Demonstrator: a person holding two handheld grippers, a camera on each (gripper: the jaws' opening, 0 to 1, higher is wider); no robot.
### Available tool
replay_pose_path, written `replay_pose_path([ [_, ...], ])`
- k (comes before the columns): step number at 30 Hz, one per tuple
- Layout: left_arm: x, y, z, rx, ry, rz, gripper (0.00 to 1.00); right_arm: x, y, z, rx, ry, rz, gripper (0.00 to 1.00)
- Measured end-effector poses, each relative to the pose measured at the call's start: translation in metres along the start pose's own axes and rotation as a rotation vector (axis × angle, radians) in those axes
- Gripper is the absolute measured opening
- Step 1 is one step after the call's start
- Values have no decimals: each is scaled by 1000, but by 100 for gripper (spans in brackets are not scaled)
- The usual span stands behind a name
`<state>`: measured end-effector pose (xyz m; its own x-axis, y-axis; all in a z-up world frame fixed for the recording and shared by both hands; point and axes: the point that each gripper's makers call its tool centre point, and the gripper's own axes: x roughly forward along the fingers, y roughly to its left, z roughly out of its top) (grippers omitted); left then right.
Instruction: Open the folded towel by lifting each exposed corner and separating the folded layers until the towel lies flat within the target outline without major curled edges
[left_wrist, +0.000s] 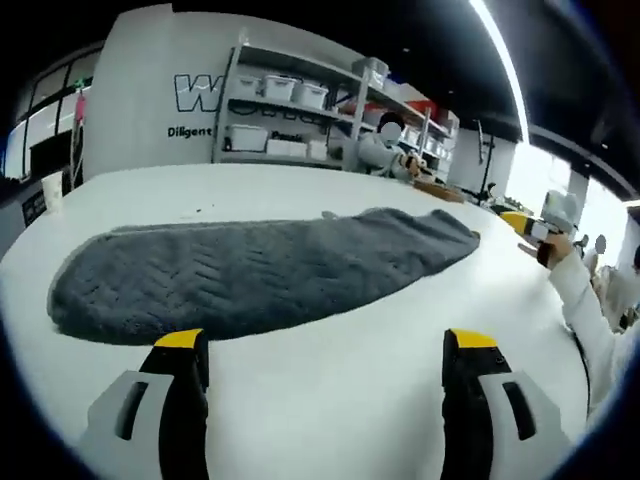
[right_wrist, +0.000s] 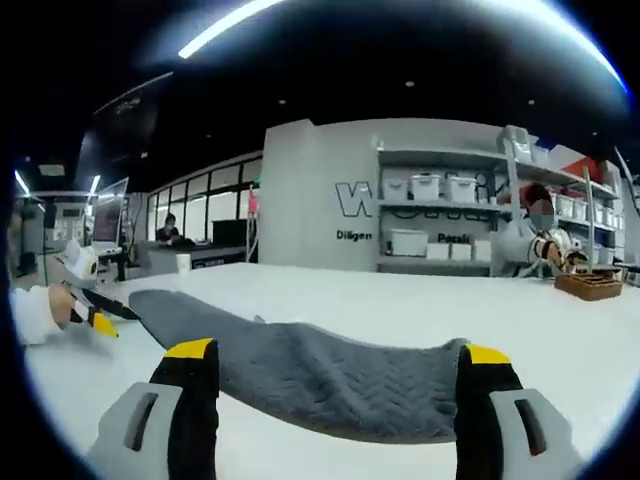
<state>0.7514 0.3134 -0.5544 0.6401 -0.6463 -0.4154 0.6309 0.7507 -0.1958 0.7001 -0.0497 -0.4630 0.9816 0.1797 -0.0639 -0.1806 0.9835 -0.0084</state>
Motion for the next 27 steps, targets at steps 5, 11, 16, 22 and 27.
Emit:
replay_pose_path([
  [5,12,11,13,-21,-14,22,92,1,1,-2,6,7,4,99],
  [11,30,29,29,-70,-23,36,89,1,2,-1,7,6,6,99],
  [16,45,44,38,-58,4,59,88,2,4,-3,8,16,17,99],
  [22,64,65,52,-53,34,83,88,2,5,-4,15,21,20,99],
  [27,88,87,63,20,110,120,88,2,5,-7,24,28,22,98],
])
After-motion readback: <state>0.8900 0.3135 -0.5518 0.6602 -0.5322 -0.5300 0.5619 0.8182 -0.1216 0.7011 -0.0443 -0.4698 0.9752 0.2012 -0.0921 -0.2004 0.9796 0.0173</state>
